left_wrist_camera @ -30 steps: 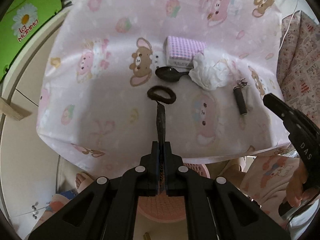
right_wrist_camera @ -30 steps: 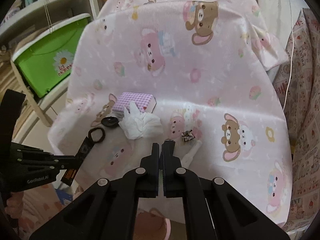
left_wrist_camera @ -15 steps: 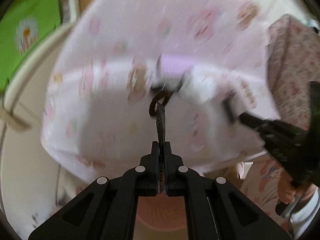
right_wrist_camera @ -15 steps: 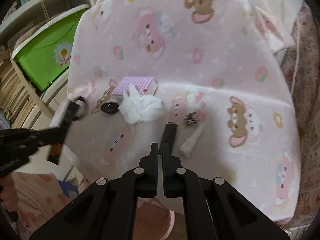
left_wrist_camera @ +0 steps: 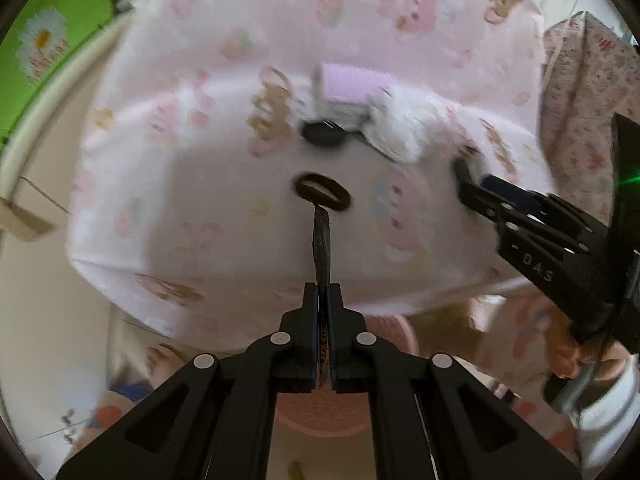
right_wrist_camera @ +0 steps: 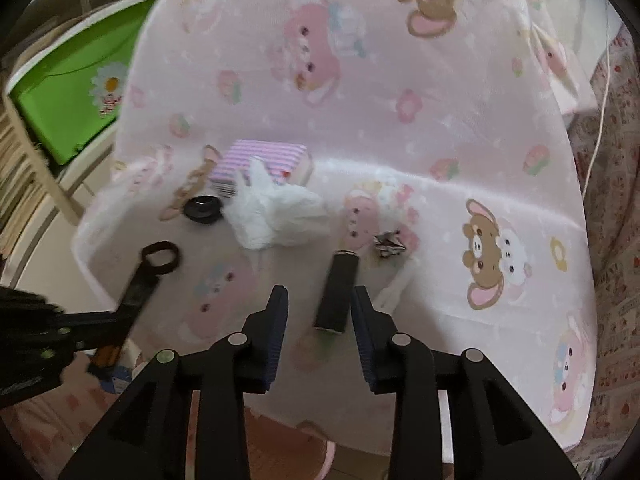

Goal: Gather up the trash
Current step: 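Carry the hair tie toward the pink basket with the left tool while the right tool approaches the black cylinder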

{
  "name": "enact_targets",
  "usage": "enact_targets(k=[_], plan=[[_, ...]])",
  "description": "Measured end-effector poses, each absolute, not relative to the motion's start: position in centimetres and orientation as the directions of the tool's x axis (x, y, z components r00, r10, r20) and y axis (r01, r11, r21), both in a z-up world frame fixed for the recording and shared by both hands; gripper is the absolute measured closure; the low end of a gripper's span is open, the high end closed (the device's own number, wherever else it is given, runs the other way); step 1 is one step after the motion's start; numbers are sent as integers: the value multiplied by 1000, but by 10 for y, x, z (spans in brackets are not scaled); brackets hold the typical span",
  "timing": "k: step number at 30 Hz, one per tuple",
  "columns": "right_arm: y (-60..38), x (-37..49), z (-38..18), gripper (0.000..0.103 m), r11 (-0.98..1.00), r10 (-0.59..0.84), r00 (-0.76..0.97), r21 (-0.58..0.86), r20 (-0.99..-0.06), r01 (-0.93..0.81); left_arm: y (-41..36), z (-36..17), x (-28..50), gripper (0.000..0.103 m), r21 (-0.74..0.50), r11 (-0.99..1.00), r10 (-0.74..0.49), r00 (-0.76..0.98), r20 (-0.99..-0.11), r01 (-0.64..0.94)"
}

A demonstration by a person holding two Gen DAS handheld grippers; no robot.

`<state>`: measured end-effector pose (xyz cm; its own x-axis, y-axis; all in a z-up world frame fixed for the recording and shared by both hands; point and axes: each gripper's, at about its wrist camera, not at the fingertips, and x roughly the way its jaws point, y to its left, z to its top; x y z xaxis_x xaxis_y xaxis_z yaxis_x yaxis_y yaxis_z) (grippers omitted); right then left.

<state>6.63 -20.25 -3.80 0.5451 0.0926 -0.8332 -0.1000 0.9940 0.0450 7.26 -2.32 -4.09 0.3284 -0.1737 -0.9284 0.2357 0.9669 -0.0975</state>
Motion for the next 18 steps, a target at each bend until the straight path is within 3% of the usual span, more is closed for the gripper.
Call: enact_targets(k=[3, 4, 6, 9, 15, 18], plan=[[-198, 68, -40, 69, 994, 65, 549, 8, -833, -105, -22, -35, 73, 100, 68, 979, -25, 443, -896, 193], [-197, 68, -41, 69, 994, 60, 546, 1, -835, -107, -19, -32, 74, 100, 42, 981, -50, 462, -886, 188], [-194, 70, -47, 84, 994, 45, 525, -14, -850, -107, -13, -26, 77, 100, -48, 980, -135, 465, -875, 193], [-195, 68, -43, 93, 994, 53, 542, -6, -838, -106, -4, -16, 77, 100, -127, 975, -202, 477, -856, 184], [-202, 57, -21, 95, 987, 154, 601, 89, -784, -136, -9, 7, 66, 100, -114, 961, -242, 562, -791, 253], [-204, 53, -16, 95, 984, 168, 609, 98, -775, -146, -10, -11, 76, 100, -150, 957, -253, 455, -854, 250]])
